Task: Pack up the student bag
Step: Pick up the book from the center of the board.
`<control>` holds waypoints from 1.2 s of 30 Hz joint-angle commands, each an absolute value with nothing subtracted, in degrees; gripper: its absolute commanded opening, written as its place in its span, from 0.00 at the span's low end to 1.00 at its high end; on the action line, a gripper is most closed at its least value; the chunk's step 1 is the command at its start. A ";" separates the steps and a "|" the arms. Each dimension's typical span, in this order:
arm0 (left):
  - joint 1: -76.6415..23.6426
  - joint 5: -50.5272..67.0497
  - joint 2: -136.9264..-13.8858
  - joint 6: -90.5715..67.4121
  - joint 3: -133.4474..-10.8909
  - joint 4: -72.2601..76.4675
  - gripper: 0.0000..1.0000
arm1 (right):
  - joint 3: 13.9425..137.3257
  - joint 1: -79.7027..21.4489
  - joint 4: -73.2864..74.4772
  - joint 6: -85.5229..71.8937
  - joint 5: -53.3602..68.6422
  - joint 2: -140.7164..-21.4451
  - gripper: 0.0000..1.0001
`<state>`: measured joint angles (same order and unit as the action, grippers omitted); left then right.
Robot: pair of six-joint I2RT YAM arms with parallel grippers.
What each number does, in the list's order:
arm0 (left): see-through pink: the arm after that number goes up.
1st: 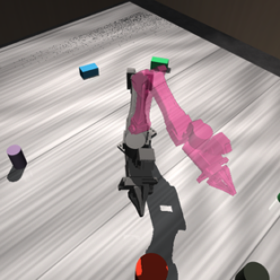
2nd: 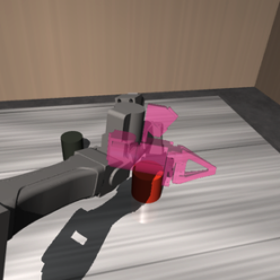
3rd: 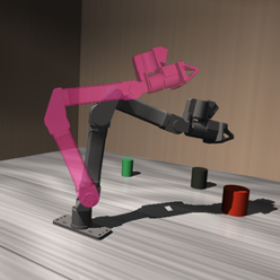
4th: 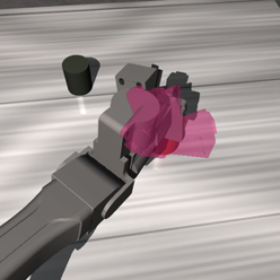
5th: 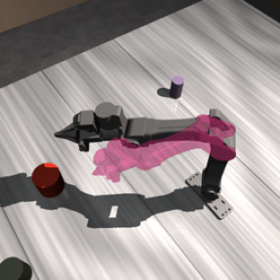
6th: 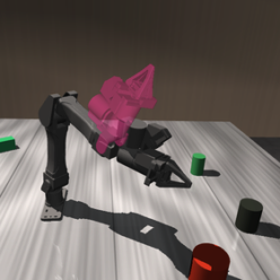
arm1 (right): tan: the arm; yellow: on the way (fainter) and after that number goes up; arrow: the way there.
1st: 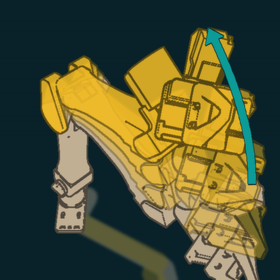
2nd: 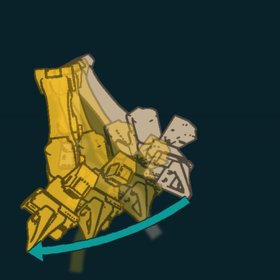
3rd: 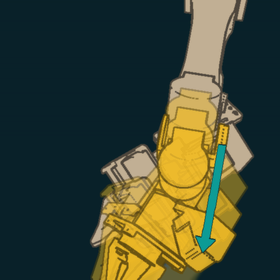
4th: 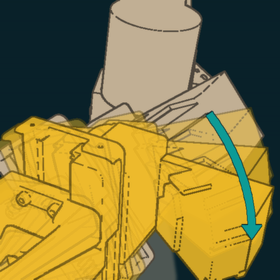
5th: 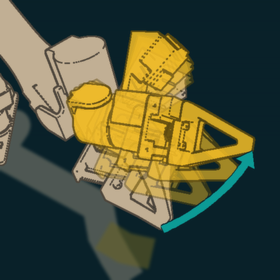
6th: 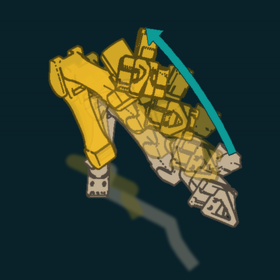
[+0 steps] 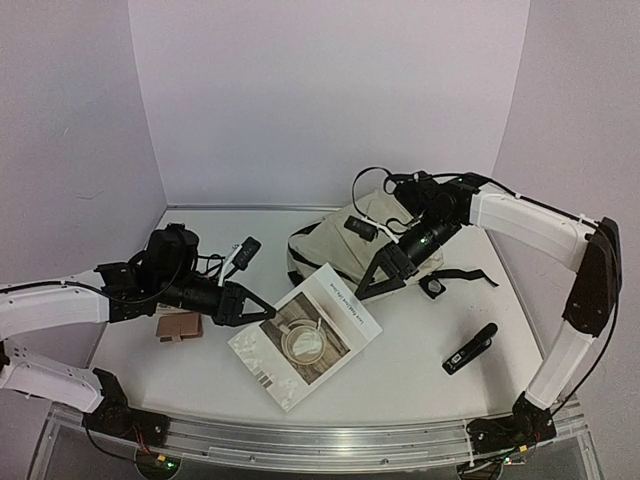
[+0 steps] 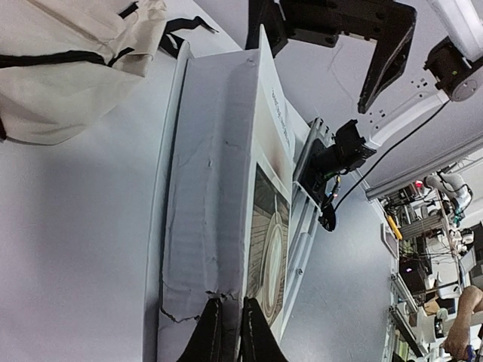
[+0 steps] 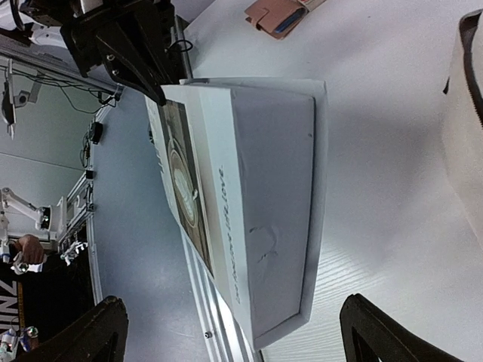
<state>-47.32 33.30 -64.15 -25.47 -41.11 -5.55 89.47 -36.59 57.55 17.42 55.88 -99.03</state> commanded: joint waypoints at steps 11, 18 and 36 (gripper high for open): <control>-49.24 38.74 -65.97 -25.59 -45.52 5.28 0.00 | 89.87 -41.39 59.77 17.75 64.07 -103.35 0.83; -49.19 33.86 -65.52 -28.03 -45.06 4.87 0.16 | 90.45 -41.31 59.75 17.39 62.37 -101.33 0.48; -46.23 22.67 -61.59 -48.30 -30.79 29.06 0.95 | 99.72 -28.62 49.87 4.66 63.61 -95.50 0.34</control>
<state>-46.33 21.40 -59.16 -43.71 -32.65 17.63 98.05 -28.66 57.20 11.35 61.30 -100.07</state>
